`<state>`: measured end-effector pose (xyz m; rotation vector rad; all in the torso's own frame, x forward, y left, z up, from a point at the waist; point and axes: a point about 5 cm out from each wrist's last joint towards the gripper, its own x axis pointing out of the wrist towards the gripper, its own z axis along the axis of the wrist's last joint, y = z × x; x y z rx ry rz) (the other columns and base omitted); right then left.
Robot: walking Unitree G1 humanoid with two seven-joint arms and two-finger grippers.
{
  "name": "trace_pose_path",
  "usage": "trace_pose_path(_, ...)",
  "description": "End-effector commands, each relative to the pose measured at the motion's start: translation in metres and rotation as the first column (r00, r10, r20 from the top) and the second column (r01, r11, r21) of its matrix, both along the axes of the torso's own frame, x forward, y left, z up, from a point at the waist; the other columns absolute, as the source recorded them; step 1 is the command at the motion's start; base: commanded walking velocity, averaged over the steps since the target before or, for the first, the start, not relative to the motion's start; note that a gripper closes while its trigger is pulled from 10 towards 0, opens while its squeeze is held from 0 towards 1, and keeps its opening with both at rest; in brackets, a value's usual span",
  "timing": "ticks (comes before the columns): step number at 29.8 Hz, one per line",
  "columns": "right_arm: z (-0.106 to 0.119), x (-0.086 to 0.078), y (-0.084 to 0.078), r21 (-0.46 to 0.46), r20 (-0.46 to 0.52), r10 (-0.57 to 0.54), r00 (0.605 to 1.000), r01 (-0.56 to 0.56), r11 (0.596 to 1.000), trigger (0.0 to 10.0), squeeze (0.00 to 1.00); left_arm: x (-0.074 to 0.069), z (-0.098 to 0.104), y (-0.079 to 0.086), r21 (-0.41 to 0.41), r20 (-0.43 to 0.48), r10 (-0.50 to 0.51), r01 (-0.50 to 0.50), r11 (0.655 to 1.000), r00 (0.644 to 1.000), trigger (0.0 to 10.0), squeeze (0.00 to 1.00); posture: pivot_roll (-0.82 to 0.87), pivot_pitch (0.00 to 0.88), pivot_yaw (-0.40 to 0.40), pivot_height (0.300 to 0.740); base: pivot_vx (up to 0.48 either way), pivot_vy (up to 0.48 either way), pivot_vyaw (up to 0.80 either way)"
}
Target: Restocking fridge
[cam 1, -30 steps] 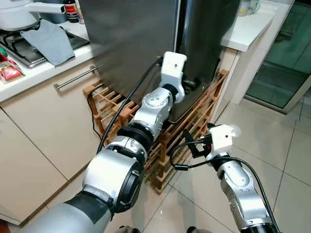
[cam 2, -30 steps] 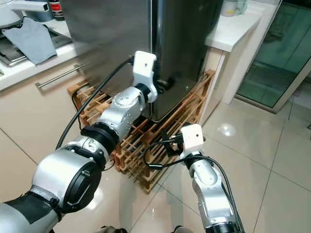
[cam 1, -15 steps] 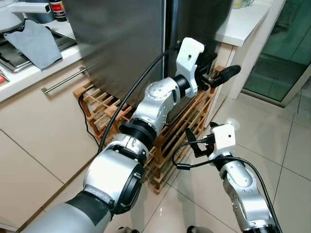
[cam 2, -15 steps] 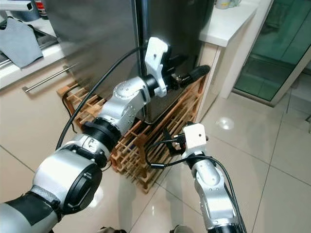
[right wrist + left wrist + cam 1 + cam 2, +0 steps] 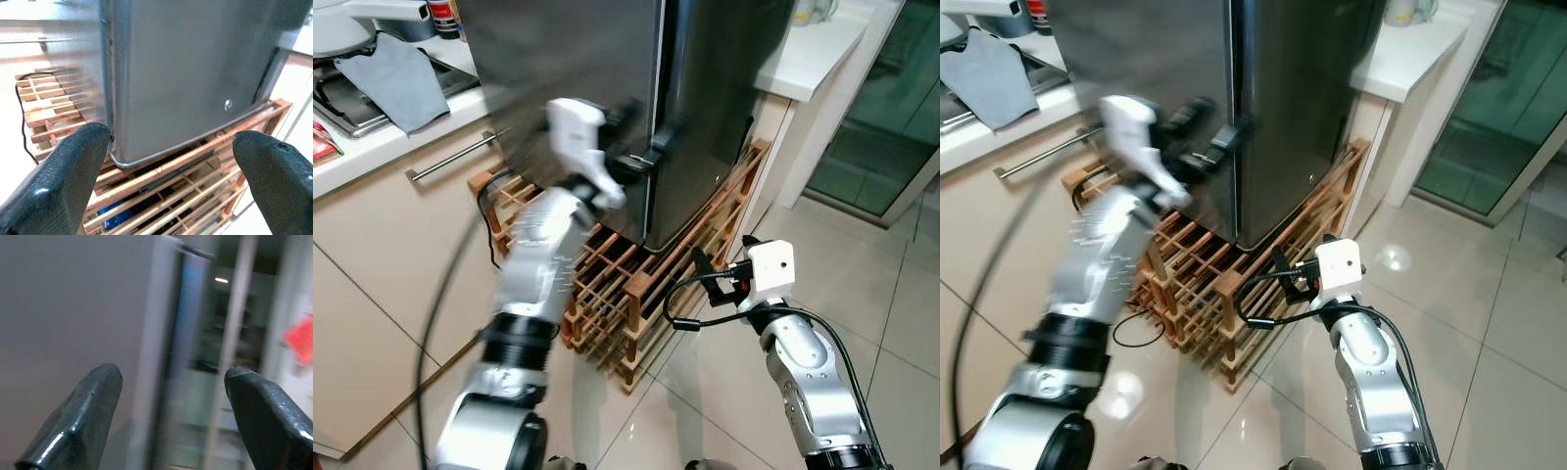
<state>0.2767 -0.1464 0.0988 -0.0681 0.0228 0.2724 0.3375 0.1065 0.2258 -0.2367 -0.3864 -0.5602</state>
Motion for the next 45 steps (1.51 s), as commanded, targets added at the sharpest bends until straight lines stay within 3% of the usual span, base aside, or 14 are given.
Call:
trace_pose_path(1,0.000,0.004,-0.002,0.007,-0.008,-0.010,1.000,0.010,1.000,10.0,0.00,0.003,-0.011,0.014,0.000,-0.073,0.101,-0.101,0.995,0.992,10.0,0.00,-0.10,0.000,0.000,0.740,0.000,0.000,0.00)
trace_pose_path(3,0.001,0.005,-0.003,0.013,-0.006,-0.015,1.000,0.015,1.000,10.0,0.00,0.005,-0.019,0.020,0.028,-0.099,0.152,-0.150,0.988,0.983,10.0,0.00,-0.09,0.000,-0.001,0.740,0.000,0.000,-0.77)
trace_pose_path(5,0.003,0.008,-0.004,0.020,0.004,-0.026,1.000,0.025,0.999,10.0,0.00,0.009,-0.039,0.026,0.109,-0.168,0.243,-0.227,0.968,0.955,10.0,0.00,-0.09,0.000,-0.005,0.740,0.000,0.000,-0.76)
trace_pose_path(6,0.003,0.008,-0.004,0.020,0.004,-0.026,1.000,0.025,0.999,10.0,0.00,0.009,-0.039,0.026,0.109,-0.168,0.243,-0.227,0.968,0.955,10.0,0.00,-0.09,0.000,-0.005,0.740,0.000,0.000,-0.76)
trace_pose_path(10,0.004,0.013,-0.007,0.041,0.019,-0.068,0.998,0.067,0.997,10.0,0.00,0.001,-0.082,0.018,0.214,-0.296,0.288,-0.231,0.949,0.910,10.0,0.00,-0.07,0.000,0.005,0.740,0.000,0.000,-0.75)
trace_pose_path(14,0.004,0.016,-0.009,0.056,0.020,-0.093,0.995,0.092,0.994,10.0,0.00,-0.002,-0.096,0.020,0.228,-0.360,0.331,-0.262,0.938,0.872,10.0,0.00,-0.06,0.000,0.012,0.740,0.000,0.000,-0.75)
trace_pose_path(16,0.004,0.018,-0.011,0.063,0.023,-0.118,0.993,0.117,0.991,10.0,0.00,-0.003,-0.101,0.024,0.239,-0.378,0.393,-0.322,0.916,0.838,10.0,0.00,-0.06,0.000,0.013,0.740,0.000,0.000,-0.75)
trace_pose_path(21,0.005,0.019,-0.010,0.064,0.024,-0.116,0.993,0.115,0.991,10.0,0.00,-0.003,-0.091,0.031,0.229,-0.335,0.458,-0.400,0.887,0.824,10.0,0.00,-0.05,0.000,0.007,0.740,0.000,0.000,-0.15)
trace_pose_path(22,0.004,0.019,-0.007,0.057,0.024,-0.105,0.994,0.103,0.993,10.0,0.00,-0.003,-0.082,0.035,0.231,-0.282,0.485,-0.431,0.872,0.828,10.0,0.00,-0.06,0.000,-0.003,0.740,0.000,0.000,0.00)
trace_pose_path(25,0.003,0.020,-0.006,0.055,0.027,-0.100,0.995,0.098,0.994,10.0,0.00,-0.002,-0.073,0.037,0.222,-0.239,0.510,-0.465,0.857,0.826,10.0,0.00,-0.05,0.000,-0.013,0.740,0.000,0.000,0.00)
trace_pose_path(33,0.007,0.026,-0.002,0.036,0.024,-0.049,0.999,0.048,0.998,10.0,0.00,0.001,-0.030,0.032,0.176,-0.101,0.535,-0.514,0.839,0.839,10.0,0.00,-0.03,0.000,-0.069,0.740,0.000,0.000,0.00)
trace_pose_path(36,0.005,0.029,-0.006,0.028,0.013,-0.054,0.998,0.054,0.998,10.0,0.00,0.008,-0.027,0.037,0.171,-0.096,0.545,-0.526,0.833,0.833,10.0,0.00,-0.04,0.000,-0.069,0.740,0.000,0.000,0.00)
trace_pose_path(45,0.004,0.029,-0.002,0.043,0.016,-0.057,0.998,0.056,0.997,10.0,0.00,0.029,-0.021,0.021,0.189,-0.117,0.516,-0.491,0.850,0.848,10.0,0.00,-0.06,0.000,-0.042,0.740,0.000,0.000,0.00)
